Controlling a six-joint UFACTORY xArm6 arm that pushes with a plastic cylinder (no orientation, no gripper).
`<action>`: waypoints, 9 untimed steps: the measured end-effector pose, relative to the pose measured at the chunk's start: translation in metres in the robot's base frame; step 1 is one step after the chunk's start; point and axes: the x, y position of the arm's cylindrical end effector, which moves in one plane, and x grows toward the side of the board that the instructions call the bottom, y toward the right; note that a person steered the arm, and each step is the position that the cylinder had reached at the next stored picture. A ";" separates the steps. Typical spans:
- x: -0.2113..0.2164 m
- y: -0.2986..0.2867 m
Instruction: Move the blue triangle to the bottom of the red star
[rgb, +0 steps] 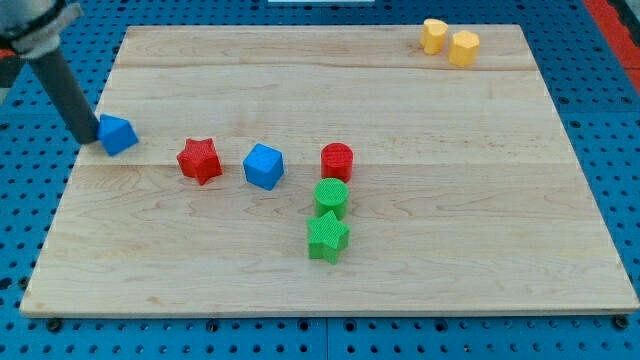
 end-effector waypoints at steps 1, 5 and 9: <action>0.015 0.018; 0.049 0.056; 0.076 0.095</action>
